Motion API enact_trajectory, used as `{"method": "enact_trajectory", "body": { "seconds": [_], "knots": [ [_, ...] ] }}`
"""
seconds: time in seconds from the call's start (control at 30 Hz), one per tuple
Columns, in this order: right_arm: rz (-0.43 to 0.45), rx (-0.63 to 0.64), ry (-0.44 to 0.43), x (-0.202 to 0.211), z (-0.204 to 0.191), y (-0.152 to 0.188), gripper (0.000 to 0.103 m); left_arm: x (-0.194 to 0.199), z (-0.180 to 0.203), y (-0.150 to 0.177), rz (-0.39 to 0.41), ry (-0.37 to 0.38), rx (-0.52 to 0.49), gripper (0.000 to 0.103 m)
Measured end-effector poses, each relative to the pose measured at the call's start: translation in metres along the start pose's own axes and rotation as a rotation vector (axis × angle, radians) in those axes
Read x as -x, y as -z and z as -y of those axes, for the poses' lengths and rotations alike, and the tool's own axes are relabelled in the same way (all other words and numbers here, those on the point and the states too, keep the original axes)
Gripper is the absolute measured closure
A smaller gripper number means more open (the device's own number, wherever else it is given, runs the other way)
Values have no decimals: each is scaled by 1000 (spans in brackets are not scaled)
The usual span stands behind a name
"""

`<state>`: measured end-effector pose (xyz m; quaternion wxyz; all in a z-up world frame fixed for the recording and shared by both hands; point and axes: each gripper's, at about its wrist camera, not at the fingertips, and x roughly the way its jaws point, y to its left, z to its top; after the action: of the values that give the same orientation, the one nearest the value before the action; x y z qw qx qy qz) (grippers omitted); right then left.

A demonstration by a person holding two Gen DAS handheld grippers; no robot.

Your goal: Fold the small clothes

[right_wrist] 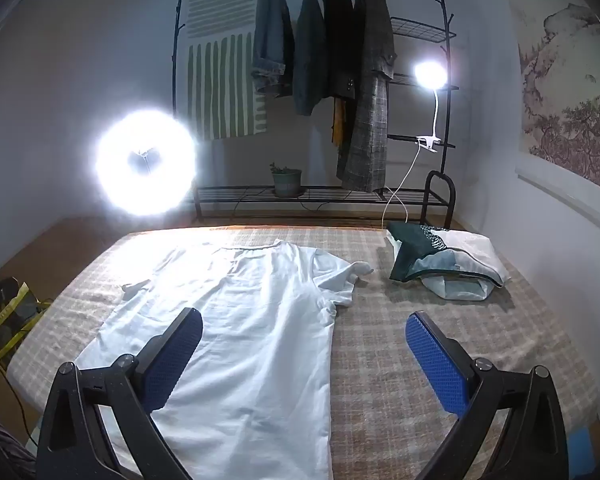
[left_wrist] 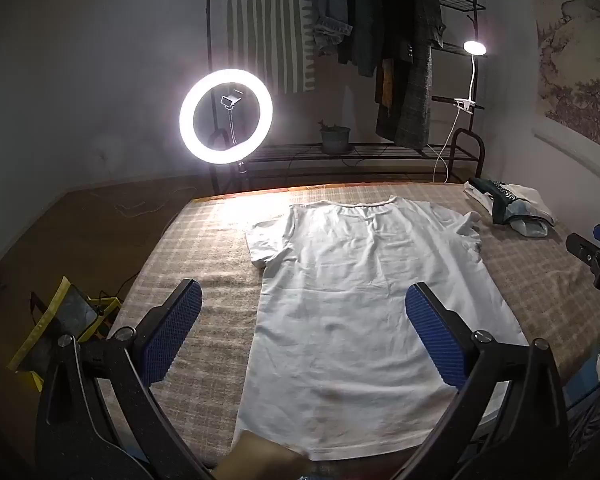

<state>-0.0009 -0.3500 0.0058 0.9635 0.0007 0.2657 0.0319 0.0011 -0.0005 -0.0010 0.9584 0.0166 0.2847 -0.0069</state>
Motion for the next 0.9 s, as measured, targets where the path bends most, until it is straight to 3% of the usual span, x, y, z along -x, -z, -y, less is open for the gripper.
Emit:
{"method": "enact_trajectory", "body": {
  "seconds": [0.9],
  "knots": [
    [31,4,-14,5,-4,-2,0,10,-4,-6,42,-20,29,0]
  ]
}}
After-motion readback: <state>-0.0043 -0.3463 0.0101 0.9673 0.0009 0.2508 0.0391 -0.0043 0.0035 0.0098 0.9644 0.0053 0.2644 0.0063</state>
